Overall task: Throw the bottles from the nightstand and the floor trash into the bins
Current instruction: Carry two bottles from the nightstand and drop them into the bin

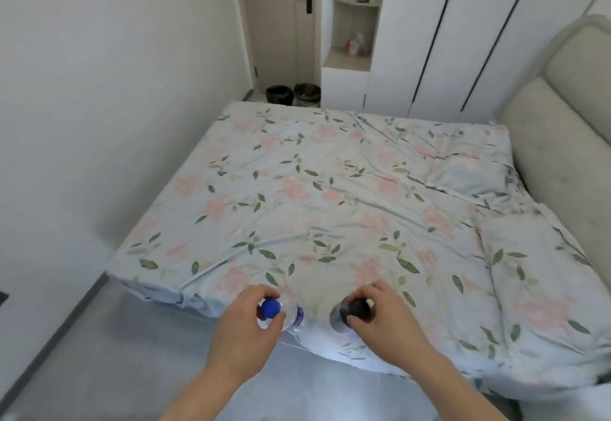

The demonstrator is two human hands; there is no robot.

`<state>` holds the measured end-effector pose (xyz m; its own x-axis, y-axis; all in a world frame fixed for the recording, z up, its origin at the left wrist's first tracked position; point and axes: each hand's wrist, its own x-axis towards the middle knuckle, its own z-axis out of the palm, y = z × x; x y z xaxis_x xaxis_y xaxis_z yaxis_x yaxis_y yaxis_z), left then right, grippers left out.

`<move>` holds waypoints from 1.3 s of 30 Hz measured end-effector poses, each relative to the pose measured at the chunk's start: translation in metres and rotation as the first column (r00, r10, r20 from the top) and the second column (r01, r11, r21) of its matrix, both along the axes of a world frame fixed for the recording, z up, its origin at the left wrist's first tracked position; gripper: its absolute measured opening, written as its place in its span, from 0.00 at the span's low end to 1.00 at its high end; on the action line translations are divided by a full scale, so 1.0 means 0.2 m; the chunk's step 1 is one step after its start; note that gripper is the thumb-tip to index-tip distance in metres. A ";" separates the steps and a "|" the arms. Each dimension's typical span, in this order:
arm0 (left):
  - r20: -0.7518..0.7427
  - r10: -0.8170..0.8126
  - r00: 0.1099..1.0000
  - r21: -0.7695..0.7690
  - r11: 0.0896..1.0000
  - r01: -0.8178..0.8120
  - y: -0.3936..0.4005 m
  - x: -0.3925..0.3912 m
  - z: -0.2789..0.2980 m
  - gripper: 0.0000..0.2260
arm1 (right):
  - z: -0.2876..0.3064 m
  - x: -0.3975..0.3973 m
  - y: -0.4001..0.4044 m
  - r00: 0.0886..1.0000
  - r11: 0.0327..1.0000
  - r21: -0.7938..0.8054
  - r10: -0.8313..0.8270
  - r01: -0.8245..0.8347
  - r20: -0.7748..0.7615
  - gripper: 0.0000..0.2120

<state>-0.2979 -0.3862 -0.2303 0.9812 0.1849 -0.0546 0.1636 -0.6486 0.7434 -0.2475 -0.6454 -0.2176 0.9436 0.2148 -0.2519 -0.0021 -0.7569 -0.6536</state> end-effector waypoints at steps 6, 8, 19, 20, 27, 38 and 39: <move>0.022 0.268 0.963 -0.022 0.963 -0.267 0.56 -0.12 0.10 0.12 | 0.16 0.18 0.68 0.960 0.962 0.005 0.273 -0.274 0.059 0.08; 0.026 0.361 0.932 -0.021 0.933 -0.360 0.72 -0.16 0.13 0.11 | 0.20 0.24 0.87 0.929 0.931 -0.008 0.365 -0.365 0.064 0.08; 0.013 0.701 0.713 0.036 0.712 -0.701 1.44 -0.15 0.21 0.09 | 0.17 0.60 1.86 0.717 0.716 0.032 0.697 -0.697 0.023 0.06; 0.008 0.721 0.693 0.044 0.692 -0.720 1.49 -0.14 0.22 0.09 | 0.17 0.64 1.94 0.691 0.690 0.035 0.723 -0.723 0.020 0.06; 0.049 0.836 0.547 0.069 0.544 -0.836 1.90 -0.08 0.30 0.09 | 0.16 0.88 2.57 0.504 0.504 0.011 0.864 -0.864 0.011 0.08; 0.051 0.926 0.374 0.034 0.373 -0.927 2.60 -0.25 0.29 0.09 | 0.19 0.86 3.56 0.355 0.356 0.003 0.934 -0.935 0.033 0.07; 0.051 0.924 0.379 0.027 0.378 -0.925 2.70 -0.26 0.28 0.09 | 0.19 0.85 3.64 0.366 0.366 0.002 0.930 -0.931 0.033 0.07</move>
